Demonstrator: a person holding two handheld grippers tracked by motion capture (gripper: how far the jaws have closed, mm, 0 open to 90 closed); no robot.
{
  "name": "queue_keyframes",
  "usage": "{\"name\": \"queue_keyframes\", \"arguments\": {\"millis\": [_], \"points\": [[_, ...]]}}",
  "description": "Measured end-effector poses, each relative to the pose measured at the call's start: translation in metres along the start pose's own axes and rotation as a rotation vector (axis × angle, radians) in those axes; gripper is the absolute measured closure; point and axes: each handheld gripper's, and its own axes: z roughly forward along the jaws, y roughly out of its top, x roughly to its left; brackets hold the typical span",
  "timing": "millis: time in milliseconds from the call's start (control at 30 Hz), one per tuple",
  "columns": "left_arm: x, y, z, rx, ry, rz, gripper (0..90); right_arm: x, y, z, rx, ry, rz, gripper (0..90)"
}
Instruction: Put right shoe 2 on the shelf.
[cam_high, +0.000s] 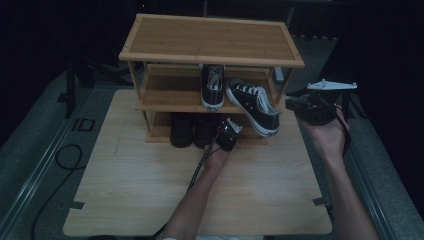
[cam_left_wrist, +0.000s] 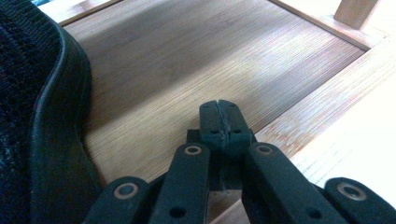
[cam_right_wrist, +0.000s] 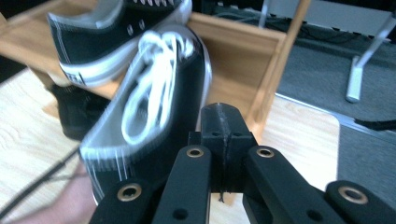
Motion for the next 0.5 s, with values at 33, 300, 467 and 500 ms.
{"name": "queue_keyframes", "arguments": {"millis": [33, 300, 467, 500], "points": [[0.0, 0.0, 0.0, 0.0, 0.0, 0.0, 90.0, 0.0, -0.003, -0.001, 0.007, -0.001, -0.005, 90.0], [0.0, 0.0, 0.0, -0.001, -0.01, -0.004, 90.0, 0.006, -0.031, -0.007, 0.036, 0.015, -0.025, 90.0], [0.0, 0.0, 0.0, -0.001, -0.011, -0.004, 90.0, 0.011, -0.048, -0.012, 0.04, 0.038, -0.028, 90.0], [0.0, 0.0, 0.0, -0.001, -0.011, -0.004, 90.0, 0.012, -0.051, -0.013, 0.041, 0.044, -0.031, 90.0]]}}
